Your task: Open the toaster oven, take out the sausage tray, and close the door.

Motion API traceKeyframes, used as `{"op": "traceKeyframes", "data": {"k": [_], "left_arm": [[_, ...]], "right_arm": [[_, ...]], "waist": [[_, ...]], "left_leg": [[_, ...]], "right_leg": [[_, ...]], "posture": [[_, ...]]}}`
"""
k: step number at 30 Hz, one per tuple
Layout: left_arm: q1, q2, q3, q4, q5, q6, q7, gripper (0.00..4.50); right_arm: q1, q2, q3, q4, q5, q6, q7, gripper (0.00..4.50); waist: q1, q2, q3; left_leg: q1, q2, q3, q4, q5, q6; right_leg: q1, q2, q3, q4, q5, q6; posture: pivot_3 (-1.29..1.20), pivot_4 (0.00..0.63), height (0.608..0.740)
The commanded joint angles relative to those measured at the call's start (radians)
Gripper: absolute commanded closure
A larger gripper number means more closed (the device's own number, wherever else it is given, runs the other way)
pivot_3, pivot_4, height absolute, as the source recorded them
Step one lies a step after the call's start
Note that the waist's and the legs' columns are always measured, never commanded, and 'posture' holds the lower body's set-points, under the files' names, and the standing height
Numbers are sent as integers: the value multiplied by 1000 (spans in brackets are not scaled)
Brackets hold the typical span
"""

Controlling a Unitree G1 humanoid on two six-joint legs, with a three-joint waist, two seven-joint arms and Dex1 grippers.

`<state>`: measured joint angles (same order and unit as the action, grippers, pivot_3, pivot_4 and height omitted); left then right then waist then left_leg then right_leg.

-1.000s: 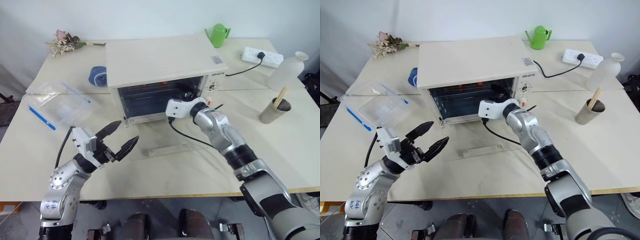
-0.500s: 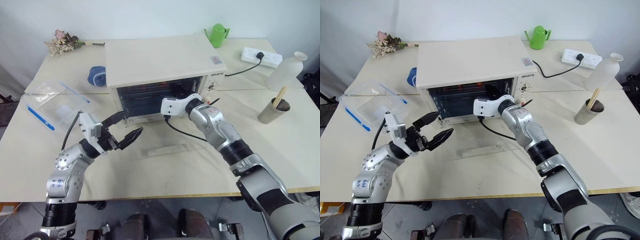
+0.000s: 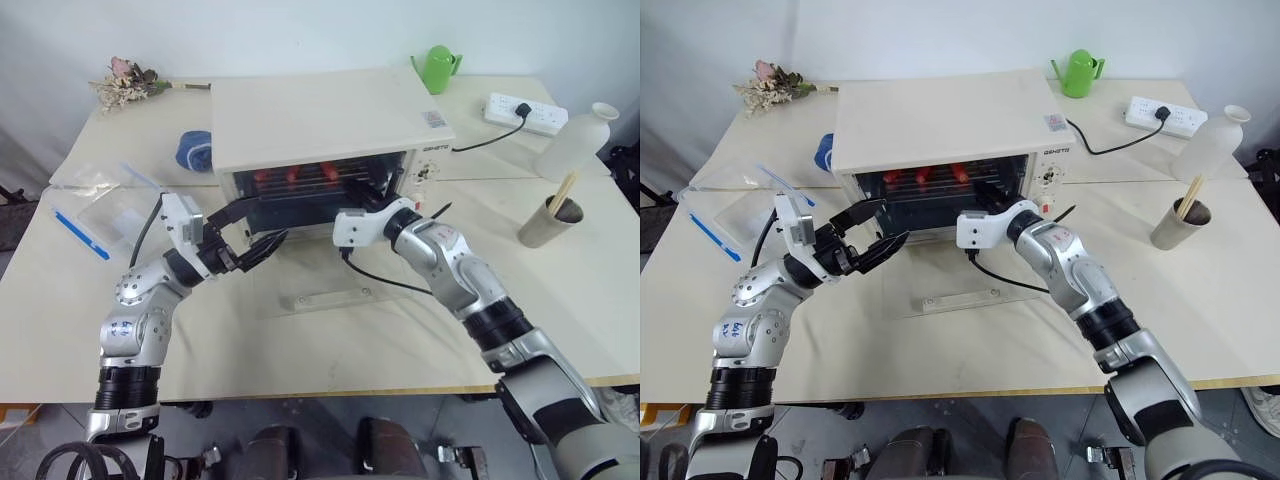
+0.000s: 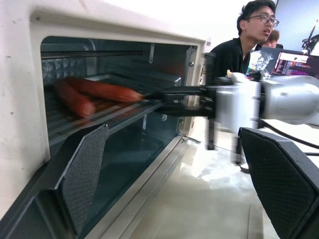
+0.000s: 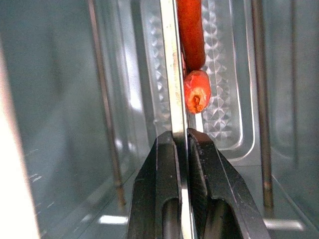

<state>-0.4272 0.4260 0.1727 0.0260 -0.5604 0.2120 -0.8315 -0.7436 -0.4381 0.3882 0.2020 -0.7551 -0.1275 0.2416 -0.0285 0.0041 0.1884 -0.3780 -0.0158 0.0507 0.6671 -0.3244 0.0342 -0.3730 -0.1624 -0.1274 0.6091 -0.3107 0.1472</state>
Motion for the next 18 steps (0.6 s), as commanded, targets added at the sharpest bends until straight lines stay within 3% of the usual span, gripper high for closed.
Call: {"op": "traceKeyframes", "data": {"k": [1, 12, 18], "left_arm": [[-35, 17, 32, 20, -11, 7, 9, 0], [-3, 49, 52, -9, -47, 122, 21, 0], [104, 114, 145, -165, -287, 453, 88, 0]], "right_arm": [[77, -16, -30, -186, 58, -13, 49, 4483], [363, -101, -123, -503, 78, 1, 159, 4483], [528, -177, -190, -608, 85, -49, 156, 4483]], "waist": [[0, 0, 0], [4, -1, 0], [10, -2, 1]], "left_leg": [[0, 0, 0, 0, 0, 0], [0, 0, 2, 0, 1, 0], [0, 0, -1, -1, 1, 0]], "right_leg": [[0, 0, 0, 0, 0, 0], [0, 0, 1, 0, 0, 0], [0, -1, 1, 1, 0, 0]], "posture": [[0, 150, 740], [0, 150, 740], [0, 150, 740]]}}
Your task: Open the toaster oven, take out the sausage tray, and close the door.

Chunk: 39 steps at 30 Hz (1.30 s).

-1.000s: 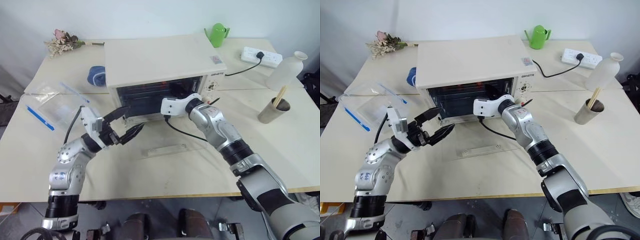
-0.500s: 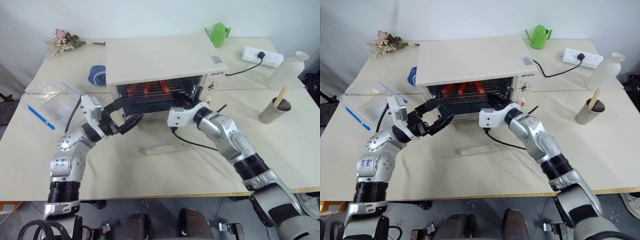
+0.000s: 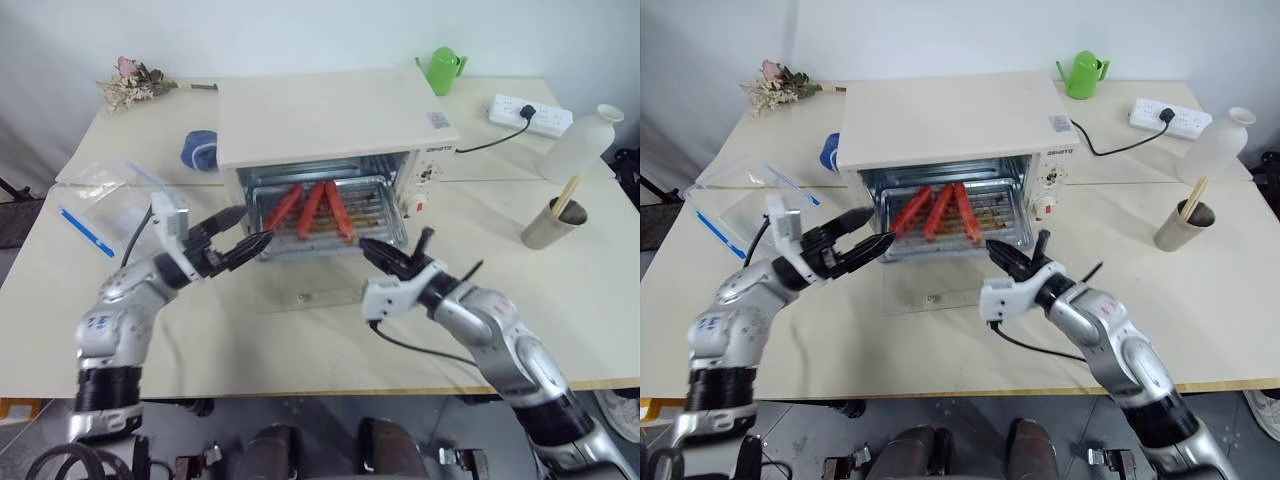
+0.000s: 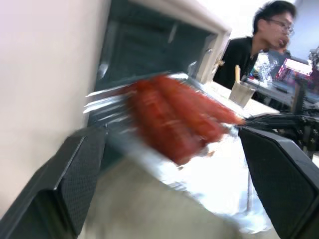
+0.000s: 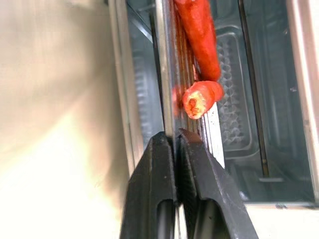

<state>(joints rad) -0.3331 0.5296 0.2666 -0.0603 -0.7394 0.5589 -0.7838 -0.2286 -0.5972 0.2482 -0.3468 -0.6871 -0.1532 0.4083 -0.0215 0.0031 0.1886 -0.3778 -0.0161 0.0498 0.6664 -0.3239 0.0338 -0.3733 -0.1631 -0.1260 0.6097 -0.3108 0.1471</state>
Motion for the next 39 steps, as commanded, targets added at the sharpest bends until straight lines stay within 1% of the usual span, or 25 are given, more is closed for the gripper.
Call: {"op": "traceKeyframes", "data": {"k": [1, 4, 6, 7, 10, 13, 16, 19, 21, 24, 25, 27, 28, 31, 34, 37, 39], "left_arm": [[16, 16, 71, -87, -165, 178, 69, 0], [21, 16, 108, -100, -281, 319, 142, 0], [18, 10, 118, -102, -321, 366, 170, 0], [20, 23, 116, -96, -336, 417, 194, 0], [16, 31, 124, -67, -379, 497, 234, 0], [-1, 24, 144, -14, -414, 548, 268, 0], [-15, 35, 148, 33, -442, 599, 261, 0], [-28, 22, 161, 71, -488, 651, 271, 0], [-32, 20, 155, 86, -493, 662, 265, 0], [-35, 16, 137, 95, -485, 674, 251, 610], [-37, 9, 140, 101, -496, 686, 254, 897], [-40, 0, 139, 103, -509, 699, 257, 1566], [-42, -5, 141, 103, -518, 709, 264, 1820], [-45, -15, 152, 108, -538, 732, 291, 2874], [-58, -30, 170, 117, -625, 784, 344, 3814], [-63, -55, 192, 137, -768, 817, 453, 4478], [-53, -61, 193, 142, -857, 817, 526, 4478]], "right_arm": [[28, -27, -58, -65, 20, -33, -11, 4483], [56, -45, -76, -77, 29, -62, -13, 4483], [61, -55, -80, -81, 30, -87, -17, 4483], [60, -60, -80, -79, 31, -103, -18, 4483], [57, -72, -87, -68, 30, -143, -25, 4483], [47, -83, -92, -55, 37, -184, -28, 4483], [35, -91, -93, -42, 49, -221, -29, 4483], [14, -95, -91, -27, 63, -258, -26, 4483], [-4, -94, -80, -17, 77, -281, -19, 4483], [-24, -87, -69, -10, 87, -298, -7, 4483], [-30, -84, -65, -8, 86, -302, -5, 4483], [-41, -77, -59, -1, 87, -307, 5, 4483], [-49, -74, -54, 1, 90, -315, 8, 4483], [-66, -74, -38, 12, 105, -337, 28, 4483], [-77, -70, -29, 21, 120, -352, 37, 4483], [-91, -68, -13, 38, 139, -374, 54, 4483], [-97, -68, -9, 48, 154, -384, 65, 4483]], "waist": [[7, -1, 1], [19, -2, 1], [21, -2, 1], [21, -2, 1], [20, -2, 1], [20, -2, 1], [20, -2, 1], [20, -2, 1], [20, -2, 1], [19, -2, 1], [19, -2, 1], [19, -2, 1], [19, -2, 1], [19, -2, 1], [19, -2, 1], [19, -2, 1], [19, -3, 1]], "left_leg": [[0, 0, 0, 0, 0, 0], [0, 0, 0, 2, 0, 0], [0, 0, 0, 3, 0, 0], [0, 0, 0, 3, 0, 0], [0, -1, 1, 3, 0, 0], [0, -1, 1, 2, 0, 0], [0, -1, 1, 2, 0, 0], [0, -1, 1, 2, 0, 0], [0, -1, 1, 2, 0, 0], [1, 0, 1, 2, 0, 0], [1, 0, 1, 2, 0, 0], [1, -1, 1, 2, 0, 0], [1, -1, 1, 2, 0, 0], [1, -1, 1, 2, 0, 0], [1, 0, 1, 2, 0, 0], [1, -1, 1, 2, 0, 0], [1, 0, 1, 2, 0, 0]], "right_leg": [[0, 0, 0, -1, 0, 0], [1, 0, 1, -2, 0, 0], [2, 0, 1, -2, 0, 0], [2, 0, 1, -2, 0, 0], [1, 0, 2, -2, 0, 0], [1, 0, 2, -2, 0, 0], [1, 0, 2, -2, 0, 0], [1, 0, 2, -2, 0, 0], [1, 0, 2, -2, 0, 0], [1, 0, 2, -1, 0, 0], [1, 0, 2, -1, 0, 0], [1, 0, 2, -1, 0, 0], [1, 0, 3, -1, 0, 0], [1, 0, 3, -1, 0, 0], [1, 0, 3, -1, 0, 0], [1, 0, 4, -1, 0, 0], [1, 0, 4, 0, 0, 0]], "posture": [[0, 150, 740], [0, 150, 740], [0, 150, 740], [0, 150, 740], [0, 150, 740], [0, 150, 740], [0, 150, 740], [0, 150, 740], [0, 150, 740], [0, 150, 740], [0, 150, 740], [0, 150, 740], [0, 150, 740], [0, 150, 740], [0, 150, 740], [0, 150, 740], [0, 150, 740]]}}
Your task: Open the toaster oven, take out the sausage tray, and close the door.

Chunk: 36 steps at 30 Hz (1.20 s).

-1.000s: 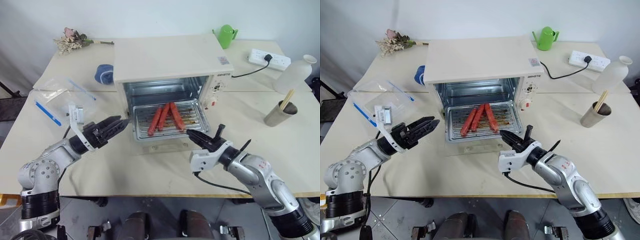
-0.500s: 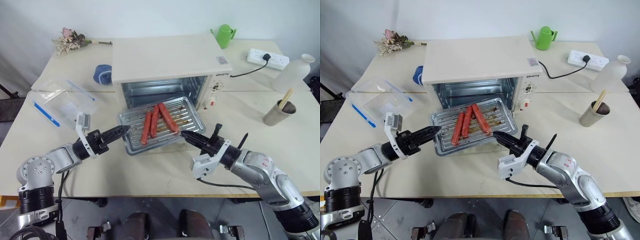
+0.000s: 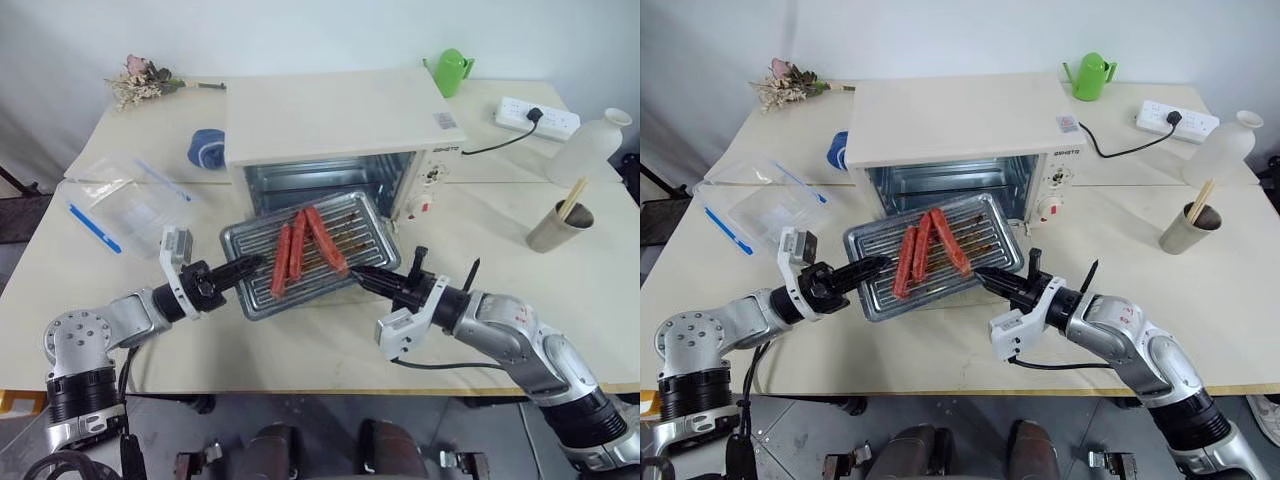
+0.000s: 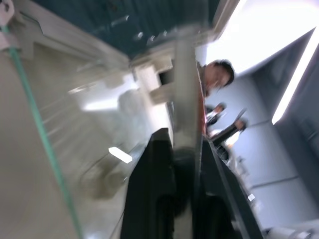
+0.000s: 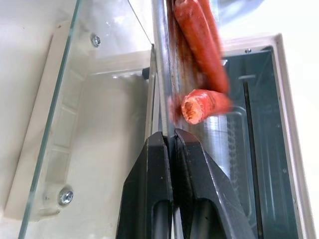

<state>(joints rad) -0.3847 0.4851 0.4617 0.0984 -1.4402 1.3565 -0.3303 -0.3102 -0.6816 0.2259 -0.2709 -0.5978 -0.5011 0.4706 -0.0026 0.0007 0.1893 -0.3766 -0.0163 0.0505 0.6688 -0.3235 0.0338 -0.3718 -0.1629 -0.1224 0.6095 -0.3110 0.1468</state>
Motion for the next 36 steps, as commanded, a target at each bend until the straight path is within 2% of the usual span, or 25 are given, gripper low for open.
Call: {"op": "traceKeyframes", "data": {"k": [1, 4, 6, 8, 12, 15, 16, 21, 24, 25, 27, 28, 29, 33, 36], "left_arm": [[8, -17, -7, -21, -218, 8, 112, 4478], [63, 3, -44, -47, -415, -65, 293, 4478], [105, 15, -61, -83, -509, -123, 394, 4500], [138, 0, -46, -122, -532, -159, 444, 4500], [222, -52, 31, -225, -532, -202, 464, 4500], [254, -68, 49, -264, -532, -219, 469, 4500], [310, -69, 82, -297, -532, -223, 437, 4500], [635, -103, 218, -462, -532, -288, 272, 4500], [757, -125, 226, -521, -532, -347, 229, 4500], [794, -147, 229, -541, -532, -373, 217, 4500], [890, -193, 234, -585, -532, -425, 207, 4500], [929, -222, 233, -610, -532, -456, 199, 4500], [956, -254, 232, -632, -532, -492, 202, 4500], [1032, -361, 204, -703, -532, -613, 232, 4500], [1033, -439, 191, -745, -532, -714, 288, 4500]], "right_arm": [[-17, 16, 18, -21, 78, -35, 17, 4483], [-10, 22, 17, -5, 210, 17, 91, 4483], [-3, 26, 7, -10, 285, 53, 133, 3907], [1, 23, -5, -12, 327, 63, 155, 3350], [41, 1, -30, -19, 519, 100, 242, 1954], [58, -8, -41, -30, 601, 141, 285, 921], [79, -31, -67, -28, 688, 177, 331, 620], [134, -91, -231, 74, 993, 387, 452, 620], [139, -101, -278, 142, 1062, 468, 510, 620], [135, -100, -290, 179, 1055, 472, 516, 794], [133, -115, -303, 242, 1080, 561, 541, 1256], [123, -111, -304, 284, 1061, 545, 550, 1518], [111, -109, -300, 315, 1050, 549, 561, 1946], [40, -107, -262, 422, 1015, 637, 595, 3206], [-30, -92, -222, 515, 968, 675, 615, 4165]], "waist": [[0, 0, 0], [-1, 0, 0], [-1, 0, 0], [-1, 0, 0], [1, 0, 0], [3, 0, 0], [3, 0, 0], [-7, 0, 0], [6, 0, 0], [11, 0, 0], [16, 0, 0], [16, 0, 0], [16, 0, 0], [17, 0, 0], [13, 0, 0]], "left_leg": [[0, 0, 0, 0, 0, 0], [1, 0, 0, 0, 0, 0], [2, 0, 0, 0, 0, 0], [2, 0, -1, 0, 0, 0], [3, -1, -1, 0, 0, 0], [3, -1, -1, 0, 0, 0], [3, -1, -1, 0, 0, 0], [6, 1, 0, -3, -2, 1], [6, 2, -1, -2, -3, 2], [6, 2, -2, -1, -3, 2], [6, 2, -2, 0, -3, 2], [6, 1, -1, 0, -4, 3], [6, 2, -1, 1, -5, 3], [5, 2, 0, 1, -8, 2], [6, 3, 1, 1, -8, 2]], "right_leg": [[0, 0, 0, 1, 0, 0], [0, 0, 3, 1, 0, 0], [1, 0, 6, 1, 0, 0], [1, 0, 10, 1, 0, 0], [3, 0, 11, -1, 0, 0], [5, 1, 11, -4, 0, 0], [5, 1, 10, -4, 0, 0], [12, 3, 12, -16, 0, 0], [13, 4, 13, -19, -1, -2], [15, 3, 13, -20, -1, -2], [15, 0, 14, -22, -2, -3], [15, -3, 14, -23, -1, -3], [15, -3, 15, -23, -1, -3], [14, -3, 14, -25, -2, -4], [15, -2, 14, -26, -2, -4]], "posture": [[0, 150, 740], [0, 150, 740], [0, 150, 740], [0, 150, 740], [0, 150, 740], [0, 150, 740], [0, 150, 740], [0, 150, 740], [0, 150, 740], [0, 150, 740], [0, 150, 740], [0, 150, 740], [0, 150, 740], [0, 150, 740], [0, 150, 740]]}}
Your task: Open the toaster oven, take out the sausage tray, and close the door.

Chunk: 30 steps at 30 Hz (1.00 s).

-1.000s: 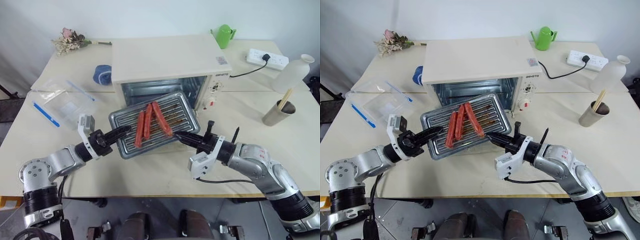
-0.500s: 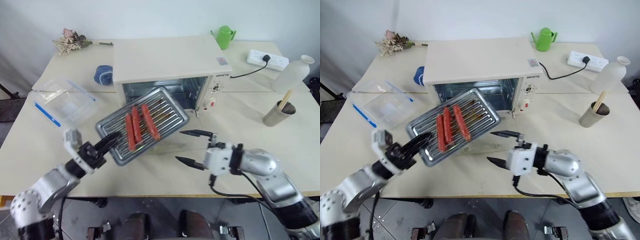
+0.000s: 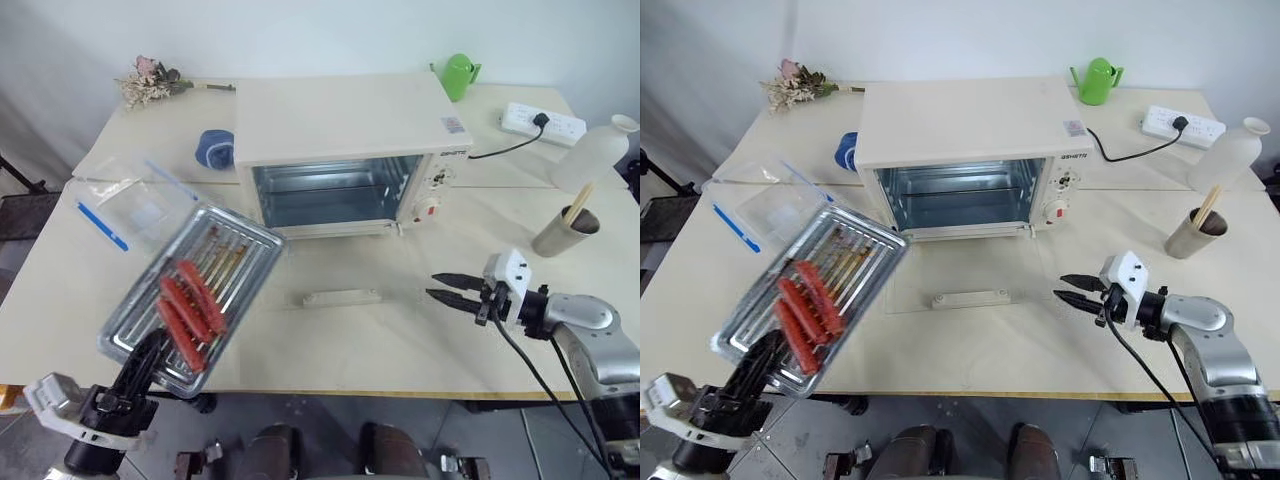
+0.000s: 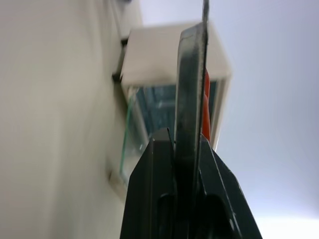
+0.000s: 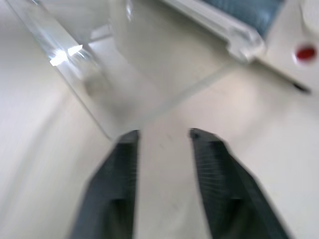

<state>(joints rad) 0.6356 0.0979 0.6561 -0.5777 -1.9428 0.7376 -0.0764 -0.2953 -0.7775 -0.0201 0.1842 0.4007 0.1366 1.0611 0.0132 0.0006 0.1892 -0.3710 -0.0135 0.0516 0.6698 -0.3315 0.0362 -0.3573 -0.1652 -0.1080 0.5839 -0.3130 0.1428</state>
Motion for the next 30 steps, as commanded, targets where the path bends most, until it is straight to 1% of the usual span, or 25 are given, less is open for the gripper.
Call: {"op": "traceKeyframes", "data": {"k": [1, 4, 7, 8, 10, 11, 13, 16, 18, 20, 23, 26, 28, 30], "left_arm": [[1, -73, -8, -85, -29, -133, 55, 4500], [-32, -112, -33, -121, -29, -213, 116, 4500], [-47, -114, -65, -134, -29, -247, 160, 4500], [-59, -112, -67, -136, -29, -260, 167, 4500], [-80, -104, -65, -135, -29, -279, 190, 4500], [-83, -96, -61, -132, -29, -278, 188, 4500], [-84, -89, -55, -128, -29, -278, 186, 4500], [-87, -78, -42, -112, -29, -266, 179, 4500], [-83, -68, -37, -105, -29, -249, 156, 4500], [-66, -61, -27, -97, -29, -228, 127, 4500], [-55, -59, -18, -87, -29, -213, 116, 4500], [-37, -53, -20, -79, -29, -188, 90, 4500], [-24, -44, -18, -69, -29, -169, 71, 4500], [-1, -26, -15, -58, -29, -138, 35, 4500]], "right_arm": [[-64, 13, 34, 88, -43, 31, 36, 4475], [-110, 44, 56, 161, -62, -6, 89, 4475], [-141, 89, 59, 216, -68, -70, 133, 4475], [-155, 118, 50, 231, -56, -121, 159, 4475], [-179, 153, 38, 226, -23, -140, 208, 4475], [-185, 160, 29, 199, 3, -112, 227, 4475], [-191, 181, -14, 145, 64, -68, 221, 4475], [-197, 181, -37, 93, 107, 25, 207, 4475], [-211, 193, -68, 54, 167, 91, 196, 4475], [-261, 228, -115, 28, 229, 151, 126, 4475], [-310, 258, -151, 16, 257, 189, 64, 4475], [-338, 271, -162, 11, 262, 193, 49, 4475], [-349, 265, -156, 5, 249, 186, 60, 4475], [-320, 229, -173, -25, 277, 231, 89, 4475]], "waist": [[-2, 0, 0], [-2, 0, 0], [-2, 0, 0], [-2, 0, 0], [-5, 1, 0], [-7, 2, 1], [-9, 5, 2], [-9, 5, 2], [-9, 5, 2], [-11, 5, 3], [-15, 6, 3], [-15, 6, 3], [-14, 6, 3], [-13, 6, 3]], "left_leg": [[0, 0, 1, 0, 0, 0], [0, 0, 1, 1, 0, 1], [-1, 0, 1, 4, -1, 1], [-1, 0, 1, 4, -1, 2], [-1, 1, 1, 5, -2, 2], [-1, 1, 1, 6, -2, 2], [-1, 1, 1, 5, -2, 2], [-3, 4, 0, 6, -3, 0], [-3, 7, 0, 7, -4, -1], [-4, 9, -1, 8, -5, -3], [-4, 10, -1, 11, -6, -4], [-4, 10, -1, 11, -6, -4], [-4, 10, 0, 11, -7, -4], [-4, 10, -1, 11, -7, -3]], "right_leg": [[0, 0, 0, 0, 0, 0], [0, 2, 0, 0, 0, 0], [1, 5, -1, 0, 0, 0], [1, 5, 0, 0, 0, 0], [2, 6, 0, -1, 0, 0], [2, 6, 0, -1, 0, 0], [2, 7, -1, 0, 0, 1], [1, 11, -1, 1, 0, 1], [1, 14, 0, 0, 0, 1], [1, 16, 0, 0, 0, 0], [0, 16, 1, 0, -1, -2], [0, 16, 1, 1, -1, -2], [0, 16, 2, 1, -1, -2], [-1, 16, 2, 1, -1, -2]], "posture": [[0, 150, 740], [0, 150, 740], [0, 150, 740], [0, 150, 740], [0, 150, 740], [0, 150, 740], [0, 150, 740], [0, 150, 740], [0, 150, 740], [0, 150, 740], [0, 150, 740], [0, 150, 740], [0, 150, 740], [0, 150, 740]]}}
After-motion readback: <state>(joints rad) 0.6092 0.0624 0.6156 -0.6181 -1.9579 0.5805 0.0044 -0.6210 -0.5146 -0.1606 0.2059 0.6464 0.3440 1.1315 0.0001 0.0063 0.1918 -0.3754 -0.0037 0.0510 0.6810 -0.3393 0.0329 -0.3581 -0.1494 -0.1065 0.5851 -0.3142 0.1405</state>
